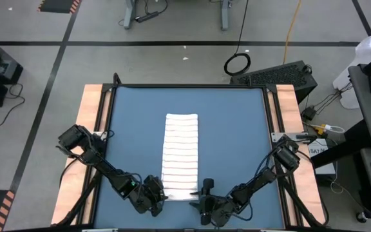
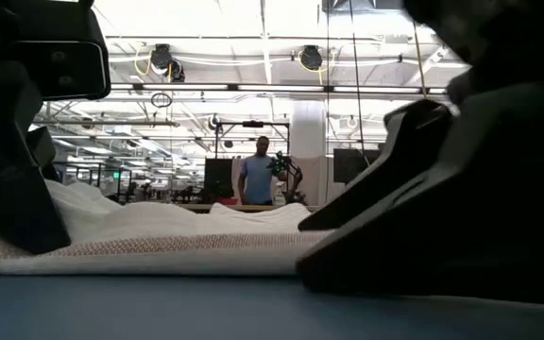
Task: Roll towel
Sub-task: Roll the white towel
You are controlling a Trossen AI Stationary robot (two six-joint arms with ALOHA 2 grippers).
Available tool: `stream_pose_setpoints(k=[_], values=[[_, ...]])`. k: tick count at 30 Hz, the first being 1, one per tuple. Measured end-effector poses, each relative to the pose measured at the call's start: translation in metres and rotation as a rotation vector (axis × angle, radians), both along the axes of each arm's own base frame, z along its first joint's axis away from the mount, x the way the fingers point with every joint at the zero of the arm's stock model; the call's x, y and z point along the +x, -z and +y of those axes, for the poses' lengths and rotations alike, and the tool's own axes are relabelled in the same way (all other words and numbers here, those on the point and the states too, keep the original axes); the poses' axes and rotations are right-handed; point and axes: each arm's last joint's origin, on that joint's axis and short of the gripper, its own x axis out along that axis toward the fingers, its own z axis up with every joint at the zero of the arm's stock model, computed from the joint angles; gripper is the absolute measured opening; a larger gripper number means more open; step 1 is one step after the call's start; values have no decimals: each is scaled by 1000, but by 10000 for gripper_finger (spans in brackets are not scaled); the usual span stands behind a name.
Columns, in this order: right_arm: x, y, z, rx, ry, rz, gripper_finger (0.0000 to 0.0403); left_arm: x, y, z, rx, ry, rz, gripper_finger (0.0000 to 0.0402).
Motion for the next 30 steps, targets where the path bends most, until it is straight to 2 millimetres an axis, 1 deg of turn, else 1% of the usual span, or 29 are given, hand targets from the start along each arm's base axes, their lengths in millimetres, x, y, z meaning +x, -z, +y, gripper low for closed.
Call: stream_pose_setpoints(k=[3,7,13,16,18,21,24,26,28,30], values=[[4,2,-7,79,39,26,187,0,0,0,16,14,-4,34],[6,3,-12,176,79,47,166,0,0,0,33,15,-12,54],[5,4,-12,222,107,43,117,-1,-3,1,67,42,-16,118],[4,5,-11,241,114,42,94,-4,-14,4,113,73,-22,152],[3,5,-9,244,111,43,83,-7,-28,6,148,115,-47,172],[3,5,-9,262,110,46,72,-15,-48,6,253,178,-122,199],[3,5,-9,292,128,42,64,-23,-59,-4,401,244,-231,222],[3,5,-9,307,136,40,60,-26,-61,-13,470,306,-298,240],[3,6,-9,323,146,39,57,-27,-57,-23,506,359,-349,259],[3,6,-9,331,151,38,55,-27,-48,-31,553,409,-375,281]])
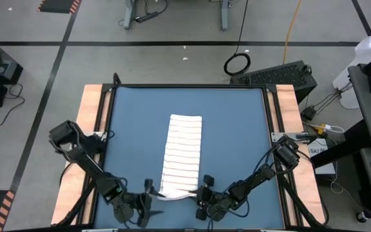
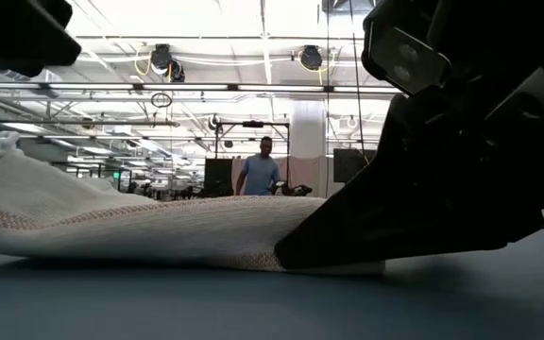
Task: Roll towel
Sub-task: Roll the white towel
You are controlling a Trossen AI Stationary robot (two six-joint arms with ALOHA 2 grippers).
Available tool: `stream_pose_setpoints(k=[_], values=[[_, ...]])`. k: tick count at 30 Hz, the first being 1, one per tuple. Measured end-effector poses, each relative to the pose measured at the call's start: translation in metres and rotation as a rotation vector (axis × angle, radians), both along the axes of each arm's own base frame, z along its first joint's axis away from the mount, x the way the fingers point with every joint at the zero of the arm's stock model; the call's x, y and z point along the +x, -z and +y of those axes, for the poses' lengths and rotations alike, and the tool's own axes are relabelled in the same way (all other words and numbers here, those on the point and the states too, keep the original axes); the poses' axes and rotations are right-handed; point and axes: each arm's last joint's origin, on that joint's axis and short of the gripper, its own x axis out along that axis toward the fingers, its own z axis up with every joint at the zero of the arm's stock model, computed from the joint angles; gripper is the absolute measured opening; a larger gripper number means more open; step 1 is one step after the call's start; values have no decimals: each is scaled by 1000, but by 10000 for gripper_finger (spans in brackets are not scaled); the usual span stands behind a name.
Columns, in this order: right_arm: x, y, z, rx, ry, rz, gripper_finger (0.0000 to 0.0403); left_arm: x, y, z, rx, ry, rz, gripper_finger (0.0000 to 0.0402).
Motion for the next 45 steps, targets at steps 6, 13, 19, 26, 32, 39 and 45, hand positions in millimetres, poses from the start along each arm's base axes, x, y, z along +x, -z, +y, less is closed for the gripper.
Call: stream_pose_setpoints(k=[6,13,19,26,32,39,45], values=[[0,0,0,2,2,1,55,5,38,-6,201,24,-2,334],[1,1,-2,15,10,4,55,10,64,-1,262,-15,40,342],[1,1,-2,18,8,7,55,16,73,4,214,-73,65,342],[1,1,-2,22,10,7,55,22,73,9,100,-98,110,296],[1,1,-2,40,20,5,55,25,77,17,33,-168,162,194],[0,-4,0,24,-2,-8,55,29,73,25,-79,-227,204,83],[-3,-14,3,-86,-85,3,84,32,60,28,-248,-213,283,31]])
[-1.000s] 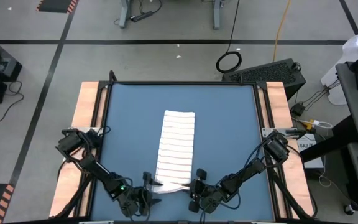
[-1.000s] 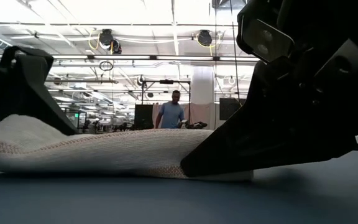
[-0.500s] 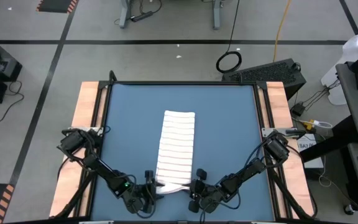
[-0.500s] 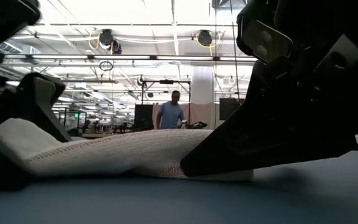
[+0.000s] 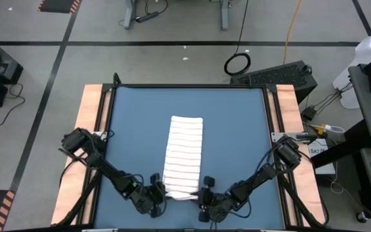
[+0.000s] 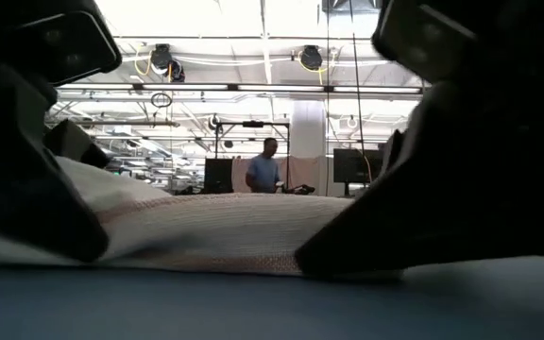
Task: Roll towel
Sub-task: Roll the white towel
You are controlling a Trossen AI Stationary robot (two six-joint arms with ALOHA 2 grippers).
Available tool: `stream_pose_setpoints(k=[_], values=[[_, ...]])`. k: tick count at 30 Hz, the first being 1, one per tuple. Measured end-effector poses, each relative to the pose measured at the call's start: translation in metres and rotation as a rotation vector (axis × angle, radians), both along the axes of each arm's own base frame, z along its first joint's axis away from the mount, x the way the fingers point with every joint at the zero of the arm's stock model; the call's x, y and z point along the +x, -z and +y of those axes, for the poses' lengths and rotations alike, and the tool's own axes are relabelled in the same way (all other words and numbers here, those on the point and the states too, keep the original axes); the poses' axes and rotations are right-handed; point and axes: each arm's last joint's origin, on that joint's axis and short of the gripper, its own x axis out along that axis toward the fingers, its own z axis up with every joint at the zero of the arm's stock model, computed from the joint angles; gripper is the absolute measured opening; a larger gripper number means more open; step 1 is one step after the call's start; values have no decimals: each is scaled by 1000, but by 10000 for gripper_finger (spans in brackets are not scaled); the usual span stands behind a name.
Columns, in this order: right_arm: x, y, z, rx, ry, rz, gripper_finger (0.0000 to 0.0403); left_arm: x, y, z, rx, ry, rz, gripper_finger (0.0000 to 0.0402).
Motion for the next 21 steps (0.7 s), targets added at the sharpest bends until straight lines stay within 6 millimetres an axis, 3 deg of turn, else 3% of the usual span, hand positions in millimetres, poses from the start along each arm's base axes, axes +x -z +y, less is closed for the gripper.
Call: stream_pose_setpoints(k=[9,15,21], values=[[-22,-9,22,-246,-11,-76,175,7,-2,5,-130,15,55,41],[-29,-16,35,-219,-12,-153,185,7,-2,5,-141,11,61,43],[-16,-15,30,-177,-91,-148,185,7,-2,4,-155,12,59,44]])
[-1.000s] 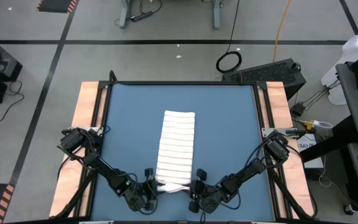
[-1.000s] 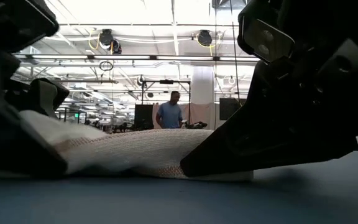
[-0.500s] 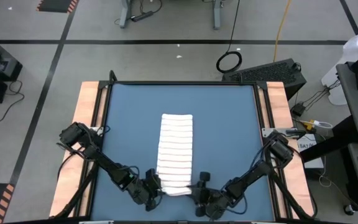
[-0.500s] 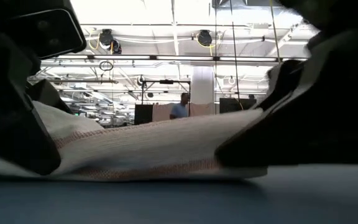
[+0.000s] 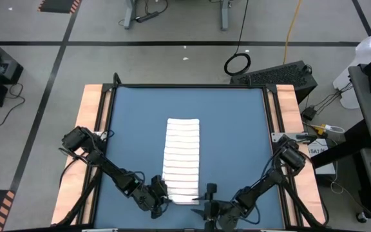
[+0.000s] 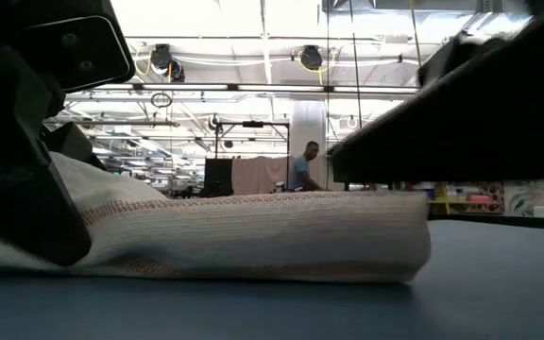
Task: Roll towel
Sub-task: Roll the white towel
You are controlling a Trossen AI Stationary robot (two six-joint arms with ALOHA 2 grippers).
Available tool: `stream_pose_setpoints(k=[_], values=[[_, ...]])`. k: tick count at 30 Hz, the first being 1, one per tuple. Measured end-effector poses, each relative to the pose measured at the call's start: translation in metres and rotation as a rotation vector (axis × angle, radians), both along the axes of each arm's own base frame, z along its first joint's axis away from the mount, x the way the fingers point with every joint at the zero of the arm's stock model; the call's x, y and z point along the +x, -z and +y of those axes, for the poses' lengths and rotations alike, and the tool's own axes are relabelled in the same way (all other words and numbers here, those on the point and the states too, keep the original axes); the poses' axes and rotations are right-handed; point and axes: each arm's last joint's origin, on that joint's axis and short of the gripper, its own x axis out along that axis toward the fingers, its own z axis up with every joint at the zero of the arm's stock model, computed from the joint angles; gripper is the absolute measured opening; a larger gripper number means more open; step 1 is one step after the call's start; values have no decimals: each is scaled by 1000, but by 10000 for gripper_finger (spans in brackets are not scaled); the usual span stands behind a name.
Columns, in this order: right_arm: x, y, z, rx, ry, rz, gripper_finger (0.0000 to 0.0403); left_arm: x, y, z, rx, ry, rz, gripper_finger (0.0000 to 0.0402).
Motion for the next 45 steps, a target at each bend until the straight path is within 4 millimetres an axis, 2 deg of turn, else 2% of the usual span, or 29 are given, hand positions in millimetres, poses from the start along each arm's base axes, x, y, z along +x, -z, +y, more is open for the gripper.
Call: stream_pose_setpoints(k=[8,14,17,22,25,31,34,38,42,45], values=[[13,24,-17,23,41,61,181,0,0,0,-3,1,1,44],[16,26,-21,93,60,84,143,0,0,0,-1,-2,-4,44],[15,25,-20,72,77,73,128,0,0,0,0,-1,-4,44],[10,26,-16,18,77,65,141,0,0,0,0,0,-4,45],[12,25,-18,64,61,82,142,0,0,0,-2,-2,-6,45],[15,25,-20,131,65,97,90,0,0,-1,-2,-10,-17,51],[15,25,-21,132,65,100,51,-2,-1,-3,5,-10,-25,76],[14,26,-21,150,67,113,13,-3,-3,-4,3,-2,-24,136],[14,26,-20,180,62,133,9,-7,-16,-1,22,5,-14,207],[13,27,-21,194,68,136,18,-15,-35,4,80,17,-33,250]])
